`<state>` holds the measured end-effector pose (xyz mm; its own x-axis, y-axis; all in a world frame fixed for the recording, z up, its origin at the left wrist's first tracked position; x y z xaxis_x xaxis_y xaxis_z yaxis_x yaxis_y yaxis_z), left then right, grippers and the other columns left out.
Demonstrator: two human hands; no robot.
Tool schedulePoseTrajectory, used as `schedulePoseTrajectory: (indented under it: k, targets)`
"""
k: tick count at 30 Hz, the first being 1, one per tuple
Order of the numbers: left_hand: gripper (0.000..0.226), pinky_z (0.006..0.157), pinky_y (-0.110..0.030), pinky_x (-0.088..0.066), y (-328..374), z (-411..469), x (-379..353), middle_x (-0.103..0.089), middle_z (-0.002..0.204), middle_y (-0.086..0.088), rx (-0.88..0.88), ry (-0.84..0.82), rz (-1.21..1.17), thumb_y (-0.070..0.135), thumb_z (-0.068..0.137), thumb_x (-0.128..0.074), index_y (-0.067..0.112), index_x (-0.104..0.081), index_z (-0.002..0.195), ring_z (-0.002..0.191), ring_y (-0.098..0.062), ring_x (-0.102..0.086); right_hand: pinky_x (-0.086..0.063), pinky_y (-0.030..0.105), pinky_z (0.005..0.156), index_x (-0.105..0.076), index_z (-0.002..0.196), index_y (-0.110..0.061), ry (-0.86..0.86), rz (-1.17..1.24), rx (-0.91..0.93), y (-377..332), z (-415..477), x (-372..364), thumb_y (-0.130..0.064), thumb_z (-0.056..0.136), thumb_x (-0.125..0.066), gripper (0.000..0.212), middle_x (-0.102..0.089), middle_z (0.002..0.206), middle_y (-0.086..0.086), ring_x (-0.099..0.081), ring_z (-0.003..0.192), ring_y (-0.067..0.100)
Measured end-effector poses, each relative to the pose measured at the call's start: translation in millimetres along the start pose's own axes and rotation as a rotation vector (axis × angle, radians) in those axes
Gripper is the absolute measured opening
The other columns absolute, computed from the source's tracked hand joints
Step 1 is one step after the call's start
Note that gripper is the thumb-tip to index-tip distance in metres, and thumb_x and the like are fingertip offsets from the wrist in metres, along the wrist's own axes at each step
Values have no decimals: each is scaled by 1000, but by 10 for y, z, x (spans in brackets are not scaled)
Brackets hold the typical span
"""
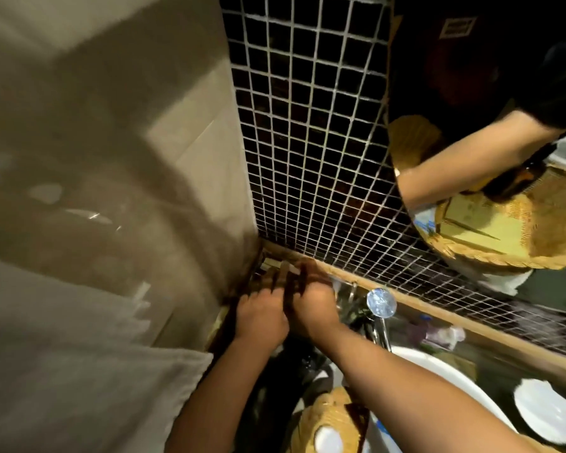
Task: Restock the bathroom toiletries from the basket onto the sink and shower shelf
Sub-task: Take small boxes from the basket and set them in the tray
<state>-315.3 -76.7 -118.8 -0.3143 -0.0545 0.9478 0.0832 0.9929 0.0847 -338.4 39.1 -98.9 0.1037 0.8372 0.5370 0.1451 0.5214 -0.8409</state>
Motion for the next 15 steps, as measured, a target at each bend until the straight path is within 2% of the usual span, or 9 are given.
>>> schedulePoseTrajectory:
  k: [2, 4, 7, 10, 11, 13, 14, 15]
  targets:
    - [52, 98, -37, -37, -4, 44, -53, -55, 132, -6, -6, -8, 5, 35, 94, -50, 23, -41, 143, 118, -26, -53, -49, 34, 96, -66, 114, -13, 45, -57, 23, 12, 35, -10, -6, 88, -58, 28, -68, 111, 8, -62, 101, 24]
    - [48, 98, -36, -36, -19, 54, -93, -55, 131, -6, 6, -24, 6, 35, 94, -49, 24, -44, 140, 119, -26, -53, -48, 40, 99, -68, 113, -5, 62, -156, 63, -29, -26, -23, -2, 86, -62, 27, -68, 111, 17, -62, 104, 33]
    - [41, 101, -37, -34, -19, 43, -167, -55, 133, -5, 9, -59, 3, 35, 95, -49, 26, -48, 135, 121, -25, -51, -49, 40, 98, -68, 102, -1, 0, -377, 202, 19, -117, -163, 4, 72, -72, 31, -68, 99, 20, -64, 95, 40]
    - [38, 104, -39, -31, -24, 77, -217, -52, 138, -5, -4, -79, -11, 35, 96, -48, 28, -48, 133, 126, -25, -48, -35, 33, 106, -64, 117, -2, -197, -394, 70, 197, -127, -317, -11, 86, -57, 33, -62, 115, 18, -56, 111, 37]
    - [42, 107, -39, -29, -30, 94, -234, -47, 145, -5, -5, -82, -12, 37, 96, -48, 30, -45, 137, 133, -25, -43, -36, 35, 105, -64, 120, -1, -223, -405, 39, 245, -148, -361, -17, 88, -52, 37, -62, 115, 20, -55, 111, 39]
    - [58, 115, -40, -20, -24, 125, -252, -21, 163, -3, -14, -99, 1, 40, 97, -46, 33, -27, 151, 148, -24, -20, -40, 37, 103, -63, 125, -4, -271, -490, 21, 360, -205, -467, -30, 87, -41, 51, -64, 114, 20, -55, 110, 41]
    - [60, 117, -41, -18, -17, 134, -256, -15, 165, -2, -14, -104, 11, 41, 98, -45, 35, -22, 153, 150, -24, -15, -39, 38, 107, -60, 130, -6, -292, -534, 9, 401, -236, -496, -36, 86, -37, 58, -64, 118, 18, -54, 114, 40]
    - [58, 117, -41, -18, -11, 135, -257, -20, 163, -2, -14, -106, 28, 41, 98, -45, 35, -25, 152, 149, -25, -18, -33, 38, 113, -55, 136, -7, -312, -571, 1, 478, -238, -532, -39, 85, -33, 65, -63, 124, 18, -51, 121, 38]
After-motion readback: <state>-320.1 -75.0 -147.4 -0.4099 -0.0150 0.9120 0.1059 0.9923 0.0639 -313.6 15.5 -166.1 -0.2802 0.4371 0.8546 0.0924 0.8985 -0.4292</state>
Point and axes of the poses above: each hand's wrist, its own z-axis towards the middle knuckle, its own x-axis out of the back of the hand, y = z × x, the point moved 9 cm from there along z, towards the middle knuckle
